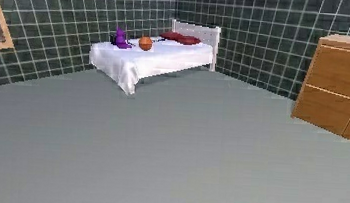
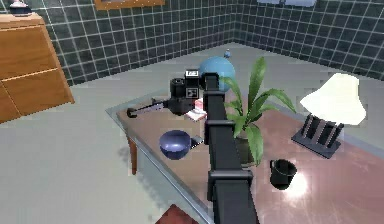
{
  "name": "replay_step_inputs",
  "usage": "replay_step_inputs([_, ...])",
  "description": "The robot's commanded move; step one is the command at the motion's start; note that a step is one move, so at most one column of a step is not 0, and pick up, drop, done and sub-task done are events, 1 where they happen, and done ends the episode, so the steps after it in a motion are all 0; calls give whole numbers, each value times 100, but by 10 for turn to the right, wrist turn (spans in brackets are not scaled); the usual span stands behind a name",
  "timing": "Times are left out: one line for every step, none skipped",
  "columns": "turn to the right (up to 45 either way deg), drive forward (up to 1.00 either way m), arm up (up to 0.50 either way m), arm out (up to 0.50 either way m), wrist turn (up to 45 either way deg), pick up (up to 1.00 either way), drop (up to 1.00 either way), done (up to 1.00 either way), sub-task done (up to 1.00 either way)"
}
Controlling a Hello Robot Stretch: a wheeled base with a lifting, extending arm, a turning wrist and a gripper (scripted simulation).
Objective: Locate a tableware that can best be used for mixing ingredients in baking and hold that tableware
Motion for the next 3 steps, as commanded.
replay_step_inputs([0,0,0,0,360,0,0,0,0])
replay_step_inputs([0,0,-30,0,0,0,0,0,0])
replay_step_inputs([0,0,0,0,0,100,0,0,0])
